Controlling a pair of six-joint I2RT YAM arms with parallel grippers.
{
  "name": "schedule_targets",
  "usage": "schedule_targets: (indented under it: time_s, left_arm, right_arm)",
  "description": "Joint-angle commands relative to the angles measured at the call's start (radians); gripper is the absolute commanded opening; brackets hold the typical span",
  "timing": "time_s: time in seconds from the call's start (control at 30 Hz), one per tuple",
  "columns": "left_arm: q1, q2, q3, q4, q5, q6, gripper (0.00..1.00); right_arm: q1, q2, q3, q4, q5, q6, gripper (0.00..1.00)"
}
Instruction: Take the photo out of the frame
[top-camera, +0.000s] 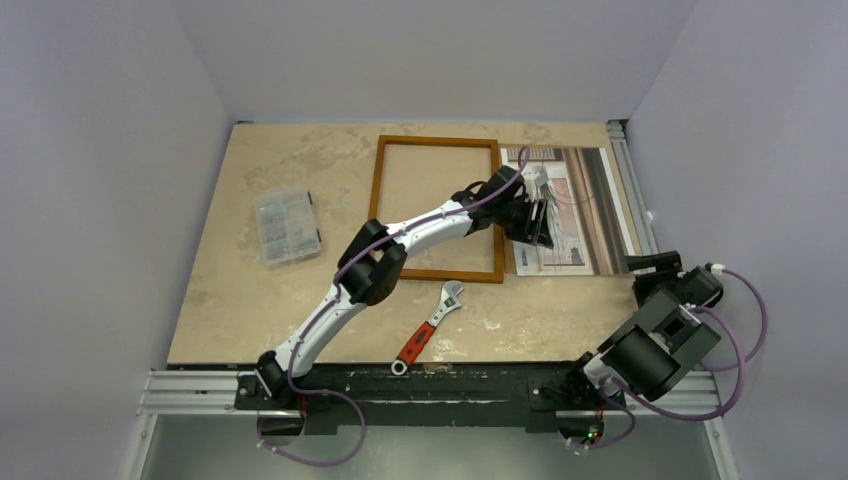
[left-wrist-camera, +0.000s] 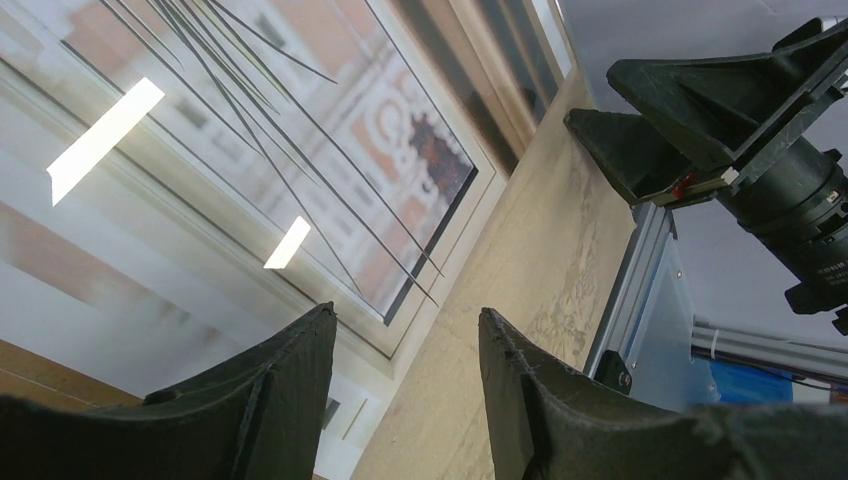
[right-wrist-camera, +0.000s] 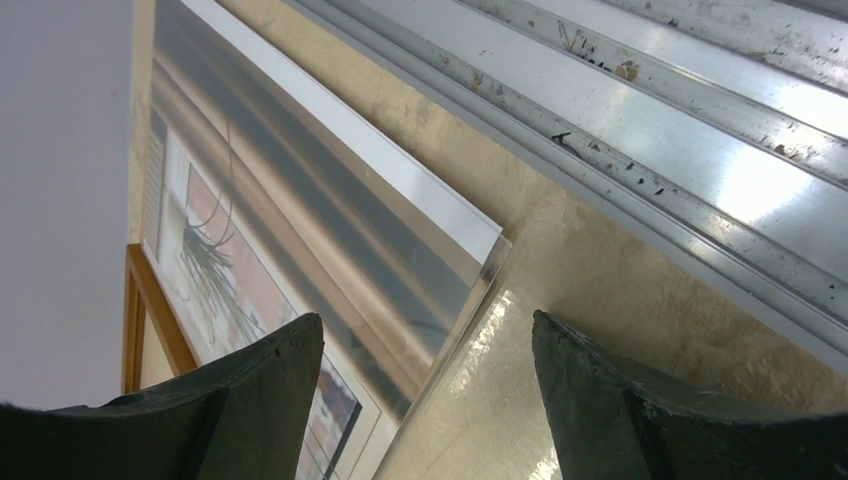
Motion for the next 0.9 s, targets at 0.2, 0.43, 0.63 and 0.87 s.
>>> schedule_targets:
  time_s: [0.2,0.43,0.63,0.87]
  left_arm:
    - [-0.007,-0.039,0.02,0.001,0.009,0.018,0.53]
    - [-0.007,-0.033,0.02,-0.001,0.009,0.018,0.53]
    - [-0.007,-0.031,0.022,-0.002,0.009,0.018,0.53]
    - [-0.007,-0.034,0.021,-0.007,0.006,0.026,0.53]
  right_arm:
    - [-0.035,0.13,0.036,0.058,0.014,0.026,0.75]
    - [-0.035,0.116,0.012,0.15,-0.053,0.049,0.73]
    - [-0.035,0.099,0.0,0.181,-0.08,0.054,0.72]
    - [-0.035,0.082,-0.019,0.207,-0.092,0.058,0.7]
